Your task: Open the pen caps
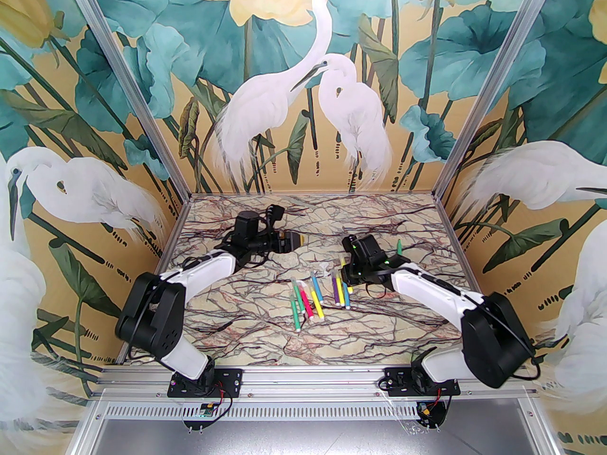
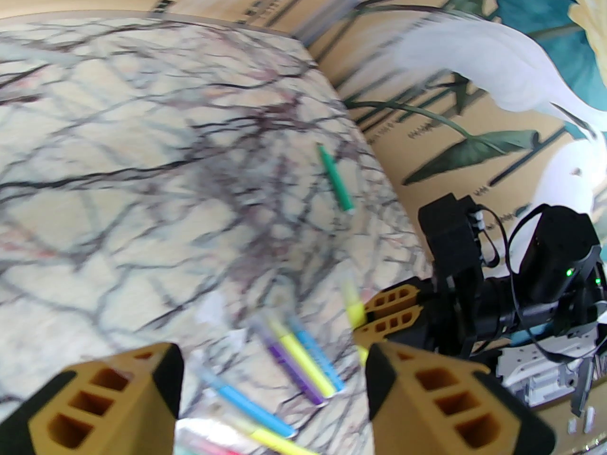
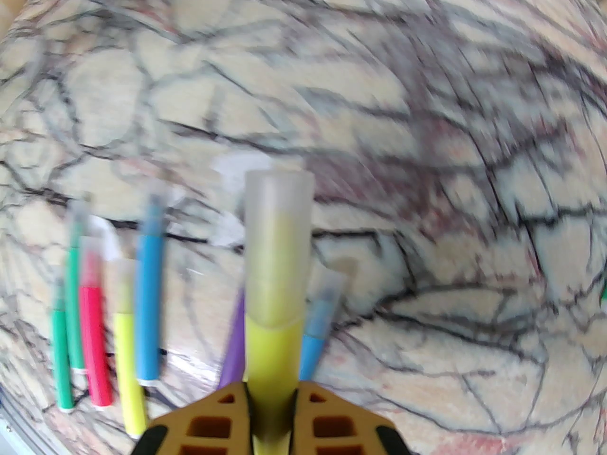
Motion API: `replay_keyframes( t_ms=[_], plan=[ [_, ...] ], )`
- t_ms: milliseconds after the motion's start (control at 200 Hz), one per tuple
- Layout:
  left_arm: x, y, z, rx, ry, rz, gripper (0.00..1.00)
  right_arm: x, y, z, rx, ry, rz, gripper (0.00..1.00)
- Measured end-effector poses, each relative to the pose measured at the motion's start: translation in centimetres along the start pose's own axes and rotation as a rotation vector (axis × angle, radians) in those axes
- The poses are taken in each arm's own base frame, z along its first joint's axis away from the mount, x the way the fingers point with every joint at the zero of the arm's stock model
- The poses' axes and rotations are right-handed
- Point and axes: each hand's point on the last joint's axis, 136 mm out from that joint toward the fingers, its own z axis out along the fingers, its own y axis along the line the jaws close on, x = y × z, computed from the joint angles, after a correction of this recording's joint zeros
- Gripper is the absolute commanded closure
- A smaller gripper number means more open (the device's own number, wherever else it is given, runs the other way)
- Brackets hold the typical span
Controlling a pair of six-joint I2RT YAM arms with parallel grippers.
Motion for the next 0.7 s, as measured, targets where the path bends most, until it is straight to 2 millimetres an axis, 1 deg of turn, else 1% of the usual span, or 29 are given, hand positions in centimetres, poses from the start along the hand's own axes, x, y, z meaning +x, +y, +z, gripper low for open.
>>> replay_keyframes(
  t_ms=[155, 240, 335, 510, 695],
  plan=[
    [0.9, -2.5, 1.5, 0.103, 0.047, 0.013, 0.34, -1.8, 1.7, -1.0, -0.085, -0.086, -0.043, 1.00],
    [1.2, -3.3, 2.1, 0.136, 0.063, 0.019, 0.35, -2.6, 2.5, -1.5, -0.122, -0.120, -0.062, 1.00],
    [1.3, -4.0, 2.5, 0.161, 0.077, 0.015, 0.38, -3.1, 3.0, -1.7, -0.149, -0.143, -0.078, 1.00],
    [1.2, -4.9, 3.6, 0.202, 0.096, 0.019, 0.40, -3.5, 3.7, -1.9, -0.181, -0.161, -0.101, 1.00],
    [2.0, -5.2, 4.5, 0.218, 0.126, 0.002, 0.42, -4.0, 4.3, -2.1, -0.213, -0.181, -0.113, 1.00]
  ],
)
